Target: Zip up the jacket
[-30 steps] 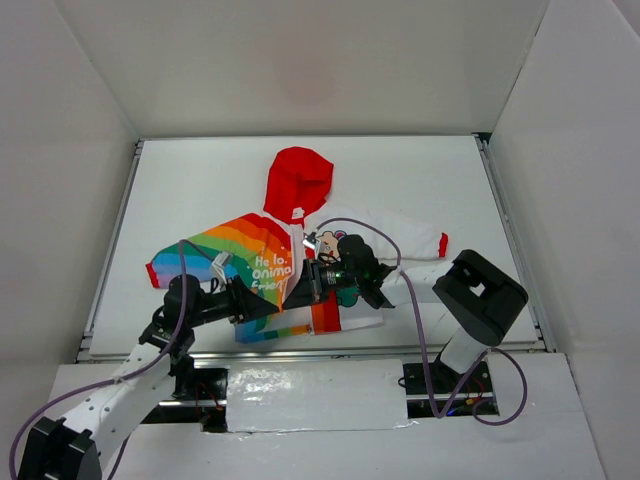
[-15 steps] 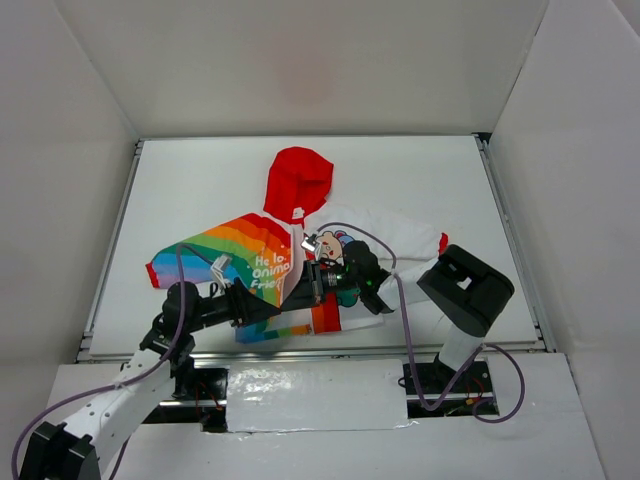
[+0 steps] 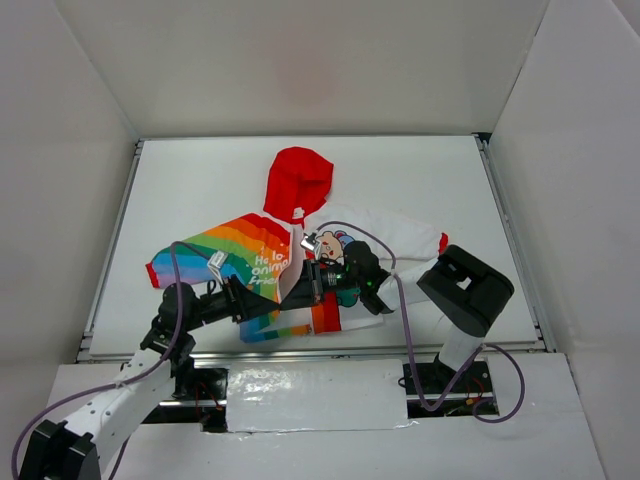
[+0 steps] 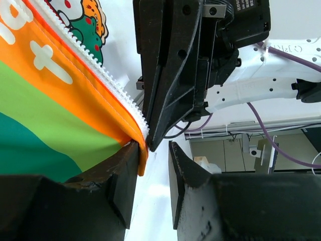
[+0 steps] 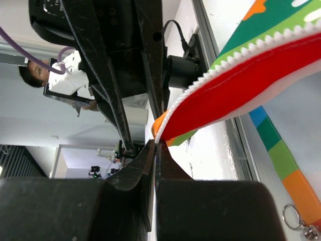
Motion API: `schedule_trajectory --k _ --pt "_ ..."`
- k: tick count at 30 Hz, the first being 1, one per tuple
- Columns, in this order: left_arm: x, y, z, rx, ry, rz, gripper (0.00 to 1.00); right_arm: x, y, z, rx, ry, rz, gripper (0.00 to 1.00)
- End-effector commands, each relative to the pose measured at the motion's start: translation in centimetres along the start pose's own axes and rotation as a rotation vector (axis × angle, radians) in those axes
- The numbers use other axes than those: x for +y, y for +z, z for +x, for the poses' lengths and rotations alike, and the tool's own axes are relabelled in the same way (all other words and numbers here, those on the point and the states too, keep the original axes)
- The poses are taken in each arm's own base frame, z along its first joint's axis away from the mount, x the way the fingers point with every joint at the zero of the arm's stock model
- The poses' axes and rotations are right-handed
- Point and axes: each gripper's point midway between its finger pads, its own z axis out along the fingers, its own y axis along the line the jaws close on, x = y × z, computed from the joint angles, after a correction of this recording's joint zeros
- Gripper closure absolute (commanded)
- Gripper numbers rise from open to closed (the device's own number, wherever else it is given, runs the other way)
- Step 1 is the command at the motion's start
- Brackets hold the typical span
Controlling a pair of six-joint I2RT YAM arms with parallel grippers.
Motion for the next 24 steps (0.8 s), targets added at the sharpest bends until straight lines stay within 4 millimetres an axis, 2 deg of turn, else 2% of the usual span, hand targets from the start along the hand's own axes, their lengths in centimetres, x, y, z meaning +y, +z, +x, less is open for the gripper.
schedule_trajectory --k 1,4,10,17,24 --pt "-0.56 -0.04 0.39 0.013 0.035 0.052 0.58 1.65 0.45 -0.21 -0.002 -0.061 -0.065 1.00" --pt "-0.14 -0.04 0.62 0.018 0.031 0.044 0.59 2.09 0.47 -0.41 -0.010 -0.069 -0.081 1.00" --pt "-0.25 -0.13 0.71 0.018 0.038 0.051 0.71 1.86 0.57 -0.40 -0.007 -0.057 -0.079 1.00" --pt "-0.08 -0.24 0.91 0.032 0.050 0.035 0.72 1.44 0.30 -0.30 -0.012 -0.057 -0.062 1.00" --pt "0.31 -0.33 1.24 0.042 0.040 0.023 0.82 1.30 -0.03 -0.92 -0.029 -0.073 -0.044 1.00"
